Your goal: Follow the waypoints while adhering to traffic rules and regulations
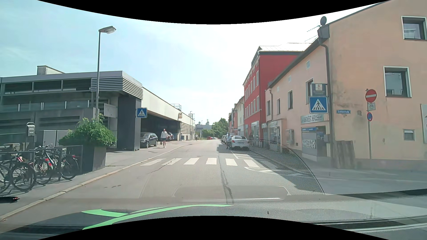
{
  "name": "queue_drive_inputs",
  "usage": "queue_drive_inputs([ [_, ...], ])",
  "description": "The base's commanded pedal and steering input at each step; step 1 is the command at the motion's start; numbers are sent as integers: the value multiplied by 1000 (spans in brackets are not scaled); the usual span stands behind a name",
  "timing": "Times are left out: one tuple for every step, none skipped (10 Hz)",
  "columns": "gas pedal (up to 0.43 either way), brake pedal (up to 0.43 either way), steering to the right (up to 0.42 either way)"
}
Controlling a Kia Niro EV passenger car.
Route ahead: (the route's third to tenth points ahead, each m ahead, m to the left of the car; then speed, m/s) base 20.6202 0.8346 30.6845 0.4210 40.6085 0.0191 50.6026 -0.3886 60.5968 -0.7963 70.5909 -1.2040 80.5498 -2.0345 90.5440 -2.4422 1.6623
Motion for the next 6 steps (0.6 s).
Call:
queue_drive_inputs([
  [0,0,-27],
  [0,0,-27],
  [8,0,-27],
  [130,0,-27],
  [189,0,-27],
  [268,0,-27],
])
